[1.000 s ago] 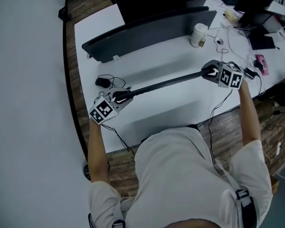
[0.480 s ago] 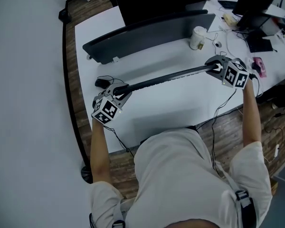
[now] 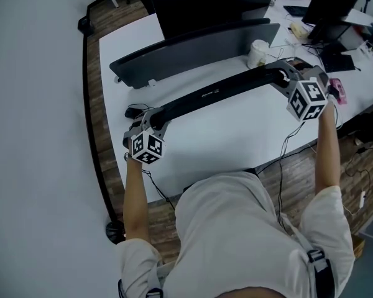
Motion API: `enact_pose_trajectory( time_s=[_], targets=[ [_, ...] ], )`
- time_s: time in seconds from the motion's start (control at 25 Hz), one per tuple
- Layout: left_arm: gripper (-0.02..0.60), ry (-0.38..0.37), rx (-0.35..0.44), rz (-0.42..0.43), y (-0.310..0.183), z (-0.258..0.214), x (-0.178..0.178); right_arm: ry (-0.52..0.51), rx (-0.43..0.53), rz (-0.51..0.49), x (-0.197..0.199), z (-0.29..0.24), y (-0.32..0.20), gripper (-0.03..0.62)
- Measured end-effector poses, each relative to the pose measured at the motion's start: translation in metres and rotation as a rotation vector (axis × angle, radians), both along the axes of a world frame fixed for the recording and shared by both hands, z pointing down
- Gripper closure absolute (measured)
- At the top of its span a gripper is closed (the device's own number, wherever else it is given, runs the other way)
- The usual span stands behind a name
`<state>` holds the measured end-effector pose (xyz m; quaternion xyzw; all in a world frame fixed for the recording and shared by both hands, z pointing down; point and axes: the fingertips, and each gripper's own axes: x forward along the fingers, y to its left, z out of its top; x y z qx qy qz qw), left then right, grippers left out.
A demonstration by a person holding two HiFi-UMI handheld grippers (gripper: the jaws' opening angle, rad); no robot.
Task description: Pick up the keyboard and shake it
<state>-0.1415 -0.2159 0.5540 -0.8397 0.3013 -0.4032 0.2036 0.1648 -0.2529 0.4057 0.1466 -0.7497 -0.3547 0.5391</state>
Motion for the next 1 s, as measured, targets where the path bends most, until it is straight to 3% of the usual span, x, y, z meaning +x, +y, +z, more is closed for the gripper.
enact_pose_trajectory(
  time_s=[0.16, 0.32, 0.72, 0.88, 1.0],
  targets=[
    [0.485, -0.004, 0.040, -0.145, -0.011, -0.013, -0.015, 0.031, 0.096, -0.028, -0.019, -0.011, -0.017, 0.474],
    [0.488, -0.017, 0.046, -0.208, -0.014, 0.001, -0.025, 0.064, 0.125, -0.059, -0.033, -0.012, -0.026, 0.474],
    [0.486, 0.175, 0.012, -0.385, -0.001, 0.029, -0.014, 0.244, 0.250, -0.140, -0.067, -0.051, -0.024, 0.467],
    [0.486, 0.203, -0.006, -0.405, -0.003, 0.036, -0.005, 0.324, 0.361, -0.172, -0.076, -0.071, -0.010, 0.467],
    [0.486, 0.222, 0.000, -0.425, -0.008, 0.034, -0.005, 0.305, 0.386, -0.165, -0.086, -0.083, 0.008, 0.467]
  ],
)
